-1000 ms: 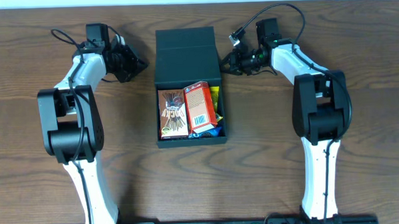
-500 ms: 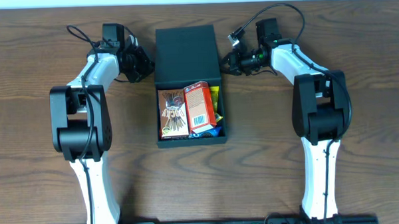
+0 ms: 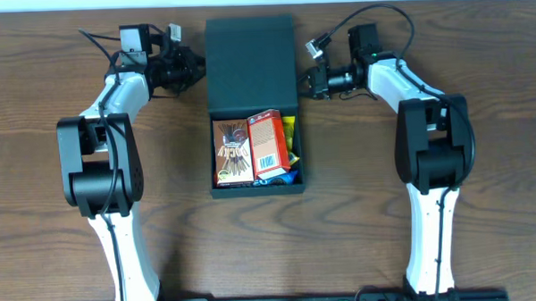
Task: Pack container
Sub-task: 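Move both grippers to the lid's top corners behind the box, then swing the lid forward with both grippers to close the box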
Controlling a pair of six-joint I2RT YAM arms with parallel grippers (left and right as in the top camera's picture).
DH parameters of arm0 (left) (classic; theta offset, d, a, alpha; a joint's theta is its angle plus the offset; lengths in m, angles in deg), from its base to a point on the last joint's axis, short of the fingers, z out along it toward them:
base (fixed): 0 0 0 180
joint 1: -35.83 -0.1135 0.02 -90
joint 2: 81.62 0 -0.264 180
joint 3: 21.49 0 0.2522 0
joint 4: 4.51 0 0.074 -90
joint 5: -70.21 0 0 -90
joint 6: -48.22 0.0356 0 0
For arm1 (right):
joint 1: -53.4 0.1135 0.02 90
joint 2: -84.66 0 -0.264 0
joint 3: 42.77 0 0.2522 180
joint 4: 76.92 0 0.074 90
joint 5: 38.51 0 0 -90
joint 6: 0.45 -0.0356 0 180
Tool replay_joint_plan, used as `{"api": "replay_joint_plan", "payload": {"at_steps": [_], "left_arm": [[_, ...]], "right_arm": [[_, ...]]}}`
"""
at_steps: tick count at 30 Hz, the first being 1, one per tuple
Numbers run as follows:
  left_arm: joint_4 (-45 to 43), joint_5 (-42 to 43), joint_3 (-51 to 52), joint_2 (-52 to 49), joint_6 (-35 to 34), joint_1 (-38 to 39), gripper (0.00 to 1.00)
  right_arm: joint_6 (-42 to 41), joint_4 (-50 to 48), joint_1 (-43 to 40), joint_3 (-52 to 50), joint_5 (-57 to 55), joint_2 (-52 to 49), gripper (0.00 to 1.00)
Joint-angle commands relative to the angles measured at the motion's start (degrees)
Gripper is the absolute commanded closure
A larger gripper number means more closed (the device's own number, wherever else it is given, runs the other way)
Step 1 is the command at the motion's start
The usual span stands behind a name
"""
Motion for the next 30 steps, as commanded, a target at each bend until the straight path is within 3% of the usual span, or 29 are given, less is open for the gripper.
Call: {"api": "replay_joint_plan", "payload": {"at_steps": [1, 13, 30], "left_arm": [[-2.4, 8.0, -0.2, -0.3, 1.4, 0.2, 0.94], [-2.9, 10.7, -0.2, 11.5, 5.8, 0.1, 0.94], [18.3, 10.6, -0.2, 25.0, 22.8, 2.5, 0.94]], "right_arm": [[1.1, -0.3, -0.6, 3.8, 9.7, -0.2, 0.98], [-11.0, -0.1, -0.3, 16.6, 14.3, 0.4, 0.98], [-10.9, -0.2, 1.4, 16.8, 14.3, 21.4, 0.98]]}}
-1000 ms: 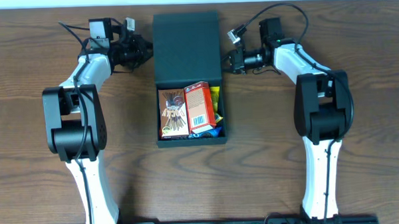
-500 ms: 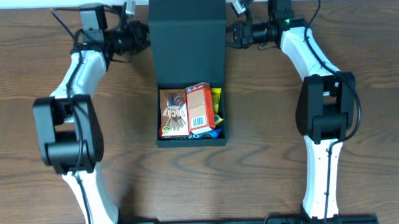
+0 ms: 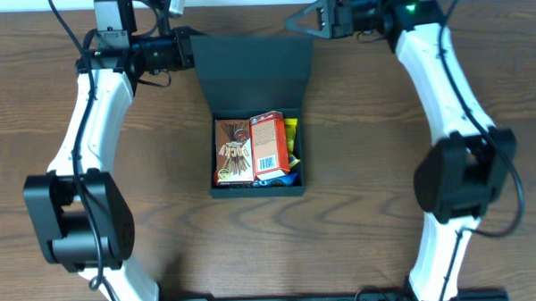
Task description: Pack container
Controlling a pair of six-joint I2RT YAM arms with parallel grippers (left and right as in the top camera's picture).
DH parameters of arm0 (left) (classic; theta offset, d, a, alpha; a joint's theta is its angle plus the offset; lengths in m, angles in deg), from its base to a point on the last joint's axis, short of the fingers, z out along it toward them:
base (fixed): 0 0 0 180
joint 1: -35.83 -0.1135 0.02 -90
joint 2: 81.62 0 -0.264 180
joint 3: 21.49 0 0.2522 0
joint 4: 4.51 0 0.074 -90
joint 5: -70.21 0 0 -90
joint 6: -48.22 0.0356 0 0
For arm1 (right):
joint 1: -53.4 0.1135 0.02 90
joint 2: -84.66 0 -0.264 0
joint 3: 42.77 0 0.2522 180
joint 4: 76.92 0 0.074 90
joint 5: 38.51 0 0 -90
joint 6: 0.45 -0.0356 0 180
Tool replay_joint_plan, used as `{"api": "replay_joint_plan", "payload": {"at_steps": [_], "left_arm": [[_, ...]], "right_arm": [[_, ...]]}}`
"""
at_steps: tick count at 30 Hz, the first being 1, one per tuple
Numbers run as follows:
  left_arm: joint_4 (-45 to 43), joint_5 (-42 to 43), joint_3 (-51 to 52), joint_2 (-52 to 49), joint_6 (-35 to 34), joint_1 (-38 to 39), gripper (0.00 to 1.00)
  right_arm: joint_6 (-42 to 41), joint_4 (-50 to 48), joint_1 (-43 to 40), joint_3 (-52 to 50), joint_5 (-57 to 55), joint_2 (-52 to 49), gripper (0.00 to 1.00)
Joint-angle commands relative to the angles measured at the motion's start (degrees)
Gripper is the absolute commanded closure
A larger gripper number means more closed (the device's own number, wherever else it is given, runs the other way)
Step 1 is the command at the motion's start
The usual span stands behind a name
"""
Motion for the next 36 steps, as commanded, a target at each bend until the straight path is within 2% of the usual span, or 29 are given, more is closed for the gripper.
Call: {"api": "replay_joint_plan", "payload": {"at_steps": [1, 9, 12, 14, 15, 16, 19, 21, 24, 27, 31, 33, 36], "left_arm": [[2.8, 0.5, -0.3, 4.2, 6.7, 0.7, 0.94], [20.1, -5.9, -0.3, 11.2, 23.1, 2.6, 0.94], [24.7, -9.4, -0.3, 13.2, 26.9, 3.7, 0.94], [26.6, -13.4, -0.3, 14.4, 26.9, 4.4, 0.94], [26.9, -15.0, -0.3, 15.1, 26.8, 4.7, 0.94], [26.9, -15.1, -0.3, 15.1, 26.8, 4.7, 0.94], [27.5, -16.0, -0.2, 15.0, 26.9, 5.1, 0.94], [28.2, -18.2, -0.2, 14.6, 27.4, 6.1, 0.94], [30.3, -20.6, -0.2, 13.3, 31.7, 8.8, 0.94], [33.6, -20.7, 0.2, 11.4, 36.3, 11.8, 0.94], [35.9, -20.1, 2.4, 8.9, 37.7, 13.3, 0.94], [37.5, -18.4, 3.9, 7.9, 41.2, 13.3, 0.94], [37.9, -17.9, 7.6, 7.5, 42.8, 13.5, 0.94]], "right_arm": [[-0.1, 0.0, 0.5, 1.1, 1.5, 5.4, 0.98], [3.4, 0.1, 0.4, 1.1, 0.5, 15.6, 0.98], [4.2, 0.7, 0.6, 1.1, -0.6, 17.6, 0.98], [8.0, 5.5, 0.6, 1.1, -4.5, 18.5, 0.98], [14.4, 15.8, 0.8, 1.1, -16.6, 18.7, 0.98], [17.6, 22.2, 1.2, 1.1, -27.4, 18.6, 0.98], [18.1, 37.8, 5.4, 1.1, -66.2, 18.0, 0.98], [17.5, 43.6, 8.5, 1.1, -75.0, 17.8, 0.98], [17.5, 50.7, 12.8, 1.0, -81.0, 17.8, 0.98], [12.9, 58.5, 15.5, 1.0, -89.4, 17.9, 0.98], [8.0, 68.3, 16.0, 1.0, -96.1, 19.3, 0.98], [8.0, 68.0, 16.3, -1.0, -94.1, 22.1, 0.98], [7.2, 65.6, 16.9, -7.3, -93.4, 27.5, 0.98]]}}
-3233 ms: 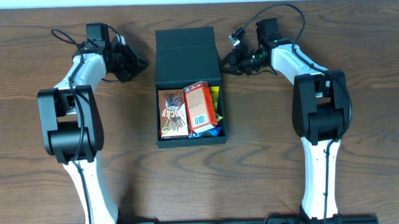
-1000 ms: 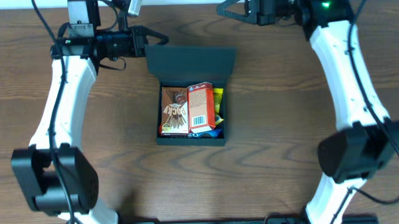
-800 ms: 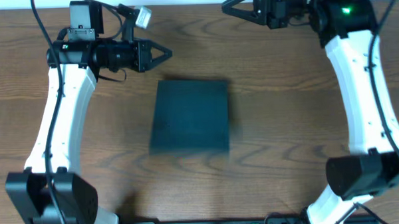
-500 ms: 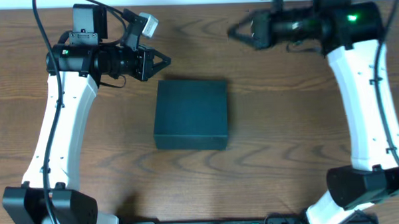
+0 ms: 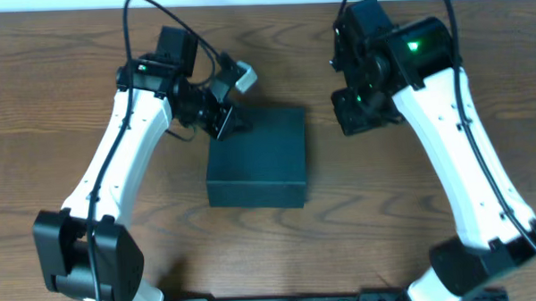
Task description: Pack container
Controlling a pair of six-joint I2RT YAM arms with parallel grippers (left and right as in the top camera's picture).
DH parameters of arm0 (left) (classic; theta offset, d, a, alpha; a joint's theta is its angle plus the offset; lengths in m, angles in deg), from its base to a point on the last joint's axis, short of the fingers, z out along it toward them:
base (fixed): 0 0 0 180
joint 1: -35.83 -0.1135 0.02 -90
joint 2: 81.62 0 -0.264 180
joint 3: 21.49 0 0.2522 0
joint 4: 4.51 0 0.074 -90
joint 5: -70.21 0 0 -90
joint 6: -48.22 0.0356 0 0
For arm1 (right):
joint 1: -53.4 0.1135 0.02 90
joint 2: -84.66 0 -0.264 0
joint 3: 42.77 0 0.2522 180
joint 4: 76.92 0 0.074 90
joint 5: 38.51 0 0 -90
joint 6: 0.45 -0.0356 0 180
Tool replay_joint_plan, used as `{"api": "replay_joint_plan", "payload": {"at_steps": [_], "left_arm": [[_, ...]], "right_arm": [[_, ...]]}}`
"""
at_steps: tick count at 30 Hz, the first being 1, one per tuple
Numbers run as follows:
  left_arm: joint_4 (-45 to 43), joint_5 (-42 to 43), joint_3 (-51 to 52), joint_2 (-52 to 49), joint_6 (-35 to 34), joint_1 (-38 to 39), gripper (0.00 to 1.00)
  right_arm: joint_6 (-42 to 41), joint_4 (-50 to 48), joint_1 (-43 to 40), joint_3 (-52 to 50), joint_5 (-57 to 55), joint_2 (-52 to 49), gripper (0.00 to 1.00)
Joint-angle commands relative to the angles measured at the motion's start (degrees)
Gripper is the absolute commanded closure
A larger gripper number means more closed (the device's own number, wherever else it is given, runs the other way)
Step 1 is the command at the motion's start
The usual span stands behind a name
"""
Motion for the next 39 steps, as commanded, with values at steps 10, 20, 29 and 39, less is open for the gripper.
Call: {"api": "replay_joint_plan", "payload": {"at_steps": [10, 20, 29, 39], "left_arm": [[-4.4, 4.6, 13.6, -0.8, 6.3, 4.3, 0.94], [-13.4, 4.0, 18.0, -0.8, 4.3, 4.9, 0.94], [-18.0, 0.7, 21.4, -2.0, 1.5, 5.0, 0.94], [-18.0, 1.0, 21.4, -5.1, 0.4, 5.0, 0.94]], "right_arm": [[-9.1, -32.8, 7.3, -47.6, 12.0, 25.3, 0.98], [-18.7, -59.6, 13.1, -70.0, 17.7, 25.2, 0.98], [-20.4, -73.0, 13.2, -75.1, 17.7, 21.1, 0.98], [-22.7, -85.7, 13.2, -75.1, 17.8, 10.8, 0.98]]}}
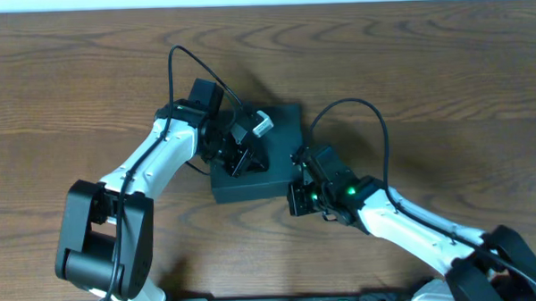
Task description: Pack container
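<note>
The black container (273, 173) lies at the table's middle with its lid shut, turned slightly askew, so its contents are hidden. My left gripper (243, 155) rests over the left half of the lid, fingers pointing down and to the left. Its dark fingers blend into the dark lid, and their spread does not show. My right gripper (298, 187) is at the container's front right corner, touching or nearly touching its side wall. Its jaws are too dark to read.
The brown wooden table (88, 103) spreads on all sides. The left arm (143, 168) reaches in from the front left. The right arm (404, 219) lies low from the front right, its cable (375, 138) looping above.
The right gripper was apart from the box at its back right and is now at its front right corner. The left gripper went from the lid's back left corner onto the lid. The box sits slightly rotated.
The box first stood open with packets inside, both grippers at the sides of its raised lid. Then both grippers were at the lid's far corners. After that the lid lay shut. Now both grippers sit against the shut box.
</note>
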Controlling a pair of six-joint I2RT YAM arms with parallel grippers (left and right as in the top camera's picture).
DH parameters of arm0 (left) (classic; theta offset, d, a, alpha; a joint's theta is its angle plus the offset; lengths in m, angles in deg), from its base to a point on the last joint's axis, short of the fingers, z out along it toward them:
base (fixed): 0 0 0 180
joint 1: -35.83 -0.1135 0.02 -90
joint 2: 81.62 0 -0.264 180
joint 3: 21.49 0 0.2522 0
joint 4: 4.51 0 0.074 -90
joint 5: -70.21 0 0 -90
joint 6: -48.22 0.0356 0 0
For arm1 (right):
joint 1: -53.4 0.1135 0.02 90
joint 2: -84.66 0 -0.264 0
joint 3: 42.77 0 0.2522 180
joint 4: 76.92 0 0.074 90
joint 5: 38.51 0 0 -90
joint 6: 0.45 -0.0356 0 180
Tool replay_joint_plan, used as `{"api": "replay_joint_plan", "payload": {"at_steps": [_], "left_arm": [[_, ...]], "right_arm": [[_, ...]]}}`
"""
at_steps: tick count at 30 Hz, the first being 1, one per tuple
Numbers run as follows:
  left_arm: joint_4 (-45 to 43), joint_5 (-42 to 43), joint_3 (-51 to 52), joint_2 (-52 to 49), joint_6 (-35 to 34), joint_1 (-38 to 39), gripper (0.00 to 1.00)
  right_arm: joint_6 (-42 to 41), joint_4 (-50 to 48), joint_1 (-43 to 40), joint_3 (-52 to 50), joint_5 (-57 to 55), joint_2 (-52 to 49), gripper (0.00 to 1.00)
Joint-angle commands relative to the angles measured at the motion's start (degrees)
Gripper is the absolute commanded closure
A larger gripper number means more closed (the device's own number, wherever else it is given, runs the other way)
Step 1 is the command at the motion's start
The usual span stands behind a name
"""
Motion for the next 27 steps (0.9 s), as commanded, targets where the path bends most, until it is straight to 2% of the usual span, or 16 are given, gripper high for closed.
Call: {"api": "replay_joint_plan", "payload": {"at_steps": [1, 10, 15, 18, 23, 27], "left_arm": [[1.1, -3.7, 1.2, -2.6, -0.3, 0.3, 0.94], [1.2, -3.7, 1.2, -2.6, -0.3, 0.2, 0.94], [5.4, -1.4, -3.0, -2.3, -0.7, -1.6, 0.94], [9.4, -0.9, -9.5, -1.3, -0.7, -4.5, 0.94], [10.2, -2.0, -18.8, 2.0, -4.9, -11.8, 0.94], [9.1, -10.3, -20.5, 3.3, -11.3, -18.6, 0.94]], "right_arm": [[-1.4, -3.8, 0.1, 0.3, -1.3, -2.7, 0.98], [-2.1, -9.3, 0.0, 0.3, -0.8, -6.3, 0.98], [0.2, -2.6, -1.8, 2.5, 4.3, -1.2, 0.98], [5.5, 4.4, -3.8, 4.9, 3.7, 4.9, 0.98], [7.1, 10.1, -8.9, 7.2, -1.6, 14.4, 0.98], [6.9, 10.0, -13.6, 7.2, -6.0, 17.0, 0.98]]}}
